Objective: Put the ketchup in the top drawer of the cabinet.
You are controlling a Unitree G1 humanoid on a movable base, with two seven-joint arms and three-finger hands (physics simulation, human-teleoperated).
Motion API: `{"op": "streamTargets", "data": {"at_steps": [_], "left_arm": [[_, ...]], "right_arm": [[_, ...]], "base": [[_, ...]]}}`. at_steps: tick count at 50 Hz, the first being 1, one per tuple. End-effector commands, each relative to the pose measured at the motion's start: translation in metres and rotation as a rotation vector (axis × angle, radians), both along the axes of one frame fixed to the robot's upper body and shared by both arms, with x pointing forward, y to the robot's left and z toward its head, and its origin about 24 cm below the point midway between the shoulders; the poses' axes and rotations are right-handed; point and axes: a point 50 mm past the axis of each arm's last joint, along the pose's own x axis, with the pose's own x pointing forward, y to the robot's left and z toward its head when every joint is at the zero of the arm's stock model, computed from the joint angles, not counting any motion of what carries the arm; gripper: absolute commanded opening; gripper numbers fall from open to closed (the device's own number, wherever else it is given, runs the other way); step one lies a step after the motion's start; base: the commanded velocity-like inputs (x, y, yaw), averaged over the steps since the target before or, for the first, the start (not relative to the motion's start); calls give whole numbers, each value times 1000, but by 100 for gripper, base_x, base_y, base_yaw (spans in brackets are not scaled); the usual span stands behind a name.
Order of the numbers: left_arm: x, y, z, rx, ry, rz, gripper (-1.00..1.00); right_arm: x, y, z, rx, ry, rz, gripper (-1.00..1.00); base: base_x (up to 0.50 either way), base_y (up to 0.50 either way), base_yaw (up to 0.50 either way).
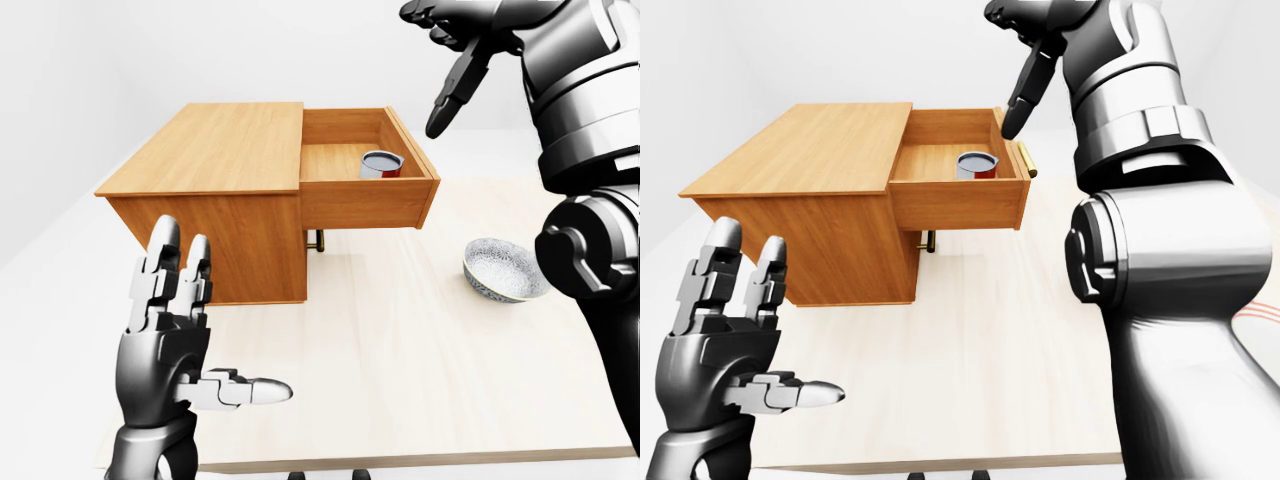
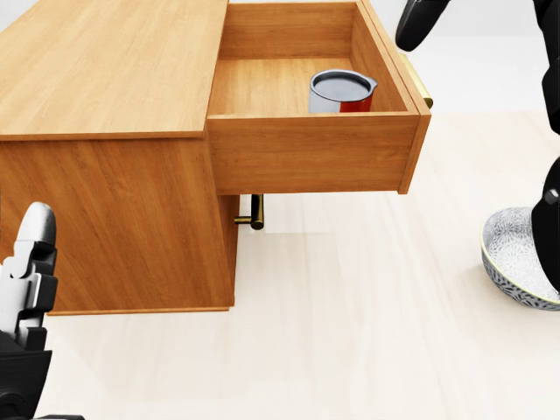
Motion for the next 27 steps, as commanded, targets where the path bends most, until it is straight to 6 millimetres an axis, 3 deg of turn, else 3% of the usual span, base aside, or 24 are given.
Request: {"op": "streamTargets", "data": {"at_steps": [1,7,10,13,17,22,27], "left_arm": [[-4,1,3,-6,-7,-2,100],[-4,1,4,-8,-8,-2,100],[-4,1,4,-9,-7,-3,100],[-4,1,4,-9,-7,-4,100],[-4,0,3,-8,-5,-7,100],[-4,-2,2,-4,0,-12,100],[-4,-4,-1,3,3,-15,100]], "right_arm": [[-13,-6,32,21,-105,-1,100],[-27,-9,54,48,-229,27,100],[-44,-4,70,8,-378,53,100],[-62,5,71,-88,-523,63,100],[-89,18,64,-229,-696,47,100],[-126,38,40,-371,-890,-3,100],[-142,53,12,-434,-957,-83,100]], "base": [[0,0,0],[0,0,0],[0,0,0],[0,0,0],[0,0,0],[0,0,0],[0,0,0]]}}
